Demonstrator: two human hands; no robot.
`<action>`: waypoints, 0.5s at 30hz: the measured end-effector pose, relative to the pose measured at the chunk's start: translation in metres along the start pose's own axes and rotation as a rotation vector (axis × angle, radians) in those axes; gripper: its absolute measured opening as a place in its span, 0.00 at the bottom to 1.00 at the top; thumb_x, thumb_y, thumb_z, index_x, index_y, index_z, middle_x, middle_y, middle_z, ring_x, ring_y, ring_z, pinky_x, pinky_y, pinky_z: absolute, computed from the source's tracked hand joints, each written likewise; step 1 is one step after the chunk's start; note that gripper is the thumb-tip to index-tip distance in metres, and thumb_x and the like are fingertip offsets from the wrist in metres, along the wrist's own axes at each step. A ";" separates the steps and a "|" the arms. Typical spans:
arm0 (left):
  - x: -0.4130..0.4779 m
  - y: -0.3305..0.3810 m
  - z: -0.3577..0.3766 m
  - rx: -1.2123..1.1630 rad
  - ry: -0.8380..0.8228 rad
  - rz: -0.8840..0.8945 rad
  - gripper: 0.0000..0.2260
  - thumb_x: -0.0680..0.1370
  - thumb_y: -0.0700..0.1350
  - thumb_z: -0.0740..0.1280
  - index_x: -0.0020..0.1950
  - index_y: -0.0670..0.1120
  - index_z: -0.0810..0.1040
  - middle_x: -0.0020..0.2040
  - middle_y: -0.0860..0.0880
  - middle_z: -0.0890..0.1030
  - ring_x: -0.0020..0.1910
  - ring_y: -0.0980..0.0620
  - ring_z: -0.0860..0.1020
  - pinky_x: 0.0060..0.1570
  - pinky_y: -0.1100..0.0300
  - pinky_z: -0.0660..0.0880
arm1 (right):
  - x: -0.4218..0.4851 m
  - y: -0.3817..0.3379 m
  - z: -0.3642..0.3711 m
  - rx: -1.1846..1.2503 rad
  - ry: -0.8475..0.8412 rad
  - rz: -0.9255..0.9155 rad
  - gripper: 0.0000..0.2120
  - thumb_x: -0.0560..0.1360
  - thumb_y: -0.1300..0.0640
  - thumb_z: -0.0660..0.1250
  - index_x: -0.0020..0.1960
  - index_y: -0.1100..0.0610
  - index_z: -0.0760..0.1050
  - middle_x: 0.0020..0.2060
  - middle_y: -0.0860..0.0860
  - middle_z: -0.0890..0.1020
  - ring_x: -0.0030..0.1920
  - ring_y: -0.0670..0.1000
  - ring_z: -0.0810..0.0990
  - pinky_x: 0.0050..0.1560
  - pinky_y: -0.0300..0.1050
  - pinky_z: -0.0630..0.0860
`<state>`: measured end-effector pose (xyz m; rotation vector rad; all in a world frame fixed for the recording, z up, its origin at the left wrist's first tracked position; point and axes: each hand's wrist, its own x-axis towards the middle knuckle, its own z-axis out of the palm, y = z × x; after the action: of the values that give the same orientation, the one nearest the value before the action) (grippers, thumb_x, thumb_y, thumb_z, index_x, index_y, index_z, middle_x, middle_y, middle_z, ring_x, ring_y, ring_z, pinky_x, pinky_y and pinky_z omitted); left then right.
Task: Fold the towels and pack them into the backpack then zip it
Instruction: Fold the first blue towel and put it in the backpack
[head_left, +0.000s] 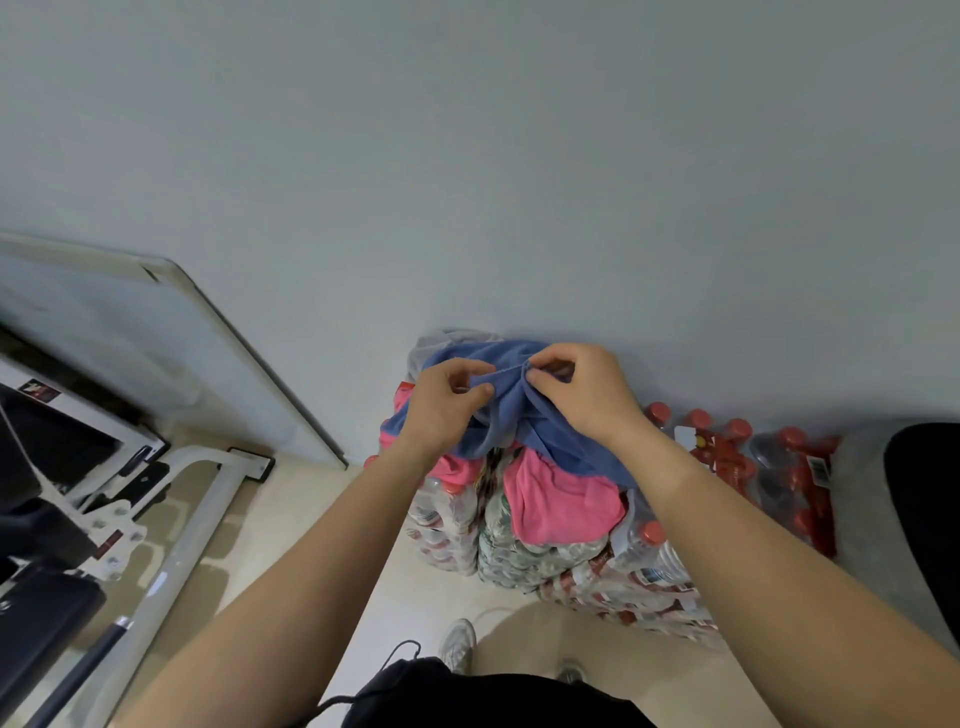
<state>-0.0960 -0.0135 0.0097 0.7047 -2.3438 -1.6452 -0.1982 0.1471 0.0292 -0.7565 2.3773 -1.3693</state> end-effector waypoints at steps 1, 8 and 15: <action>0.001 -0.001 0.000 -0.004 0.028 -0.004 0.06 0.77 0.38 0.70 0.52 0.46 0.81 0.42 0.51 0.83 0.34 0.62 0.79 0.37 0.69 0.75 | 0.001 0.000 -0.001 0.000 0.002 0.005 0.04 0.76 0.58 0.71 0.50 0.55 0.84 0.42 0.46 0.85 0.45 0.43 0.83 0.50 0.38 0.79; 0.005 0.012 0.011 -0.178 0.198 -0.015 0.04 0.74 0.40 0.74 0.47 0.42 0.82 0.37 0.46 0.85 0.37 0.56 0.82 0.40 0.64 0.79 | 0.008 0.006 -0.007 -0.082 0.029 0.003 0.01 0.74 0.55 0.73 0.44 0.51 0.83 0.42 0.44 0.83 0.45 0.46 0.82 0.52 0.49 0.80; 0.010 0.023 0.027 -0.259 0.138 -0.024 0.04 0.76 0.40 0.73 0.48 0.41 0.85 0.41 0.48 0.86 0.44 0.52 0.85 0.49 0.56 0.82 | 0.008 -0.004 -0.010 -0.170 -0.027 -0.169 0.02 0.75 0.51 0.71 0.44 0.46 0.81 0.49 0.45 0.77 0.50 0.44 0.77 0.55 0.46 0.75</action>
<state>-0.1222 0.0108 0.0203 0.7669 -1.9885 -1.8039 -0.2085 0.1481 0.0380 -1.0362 2.4801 -1.2199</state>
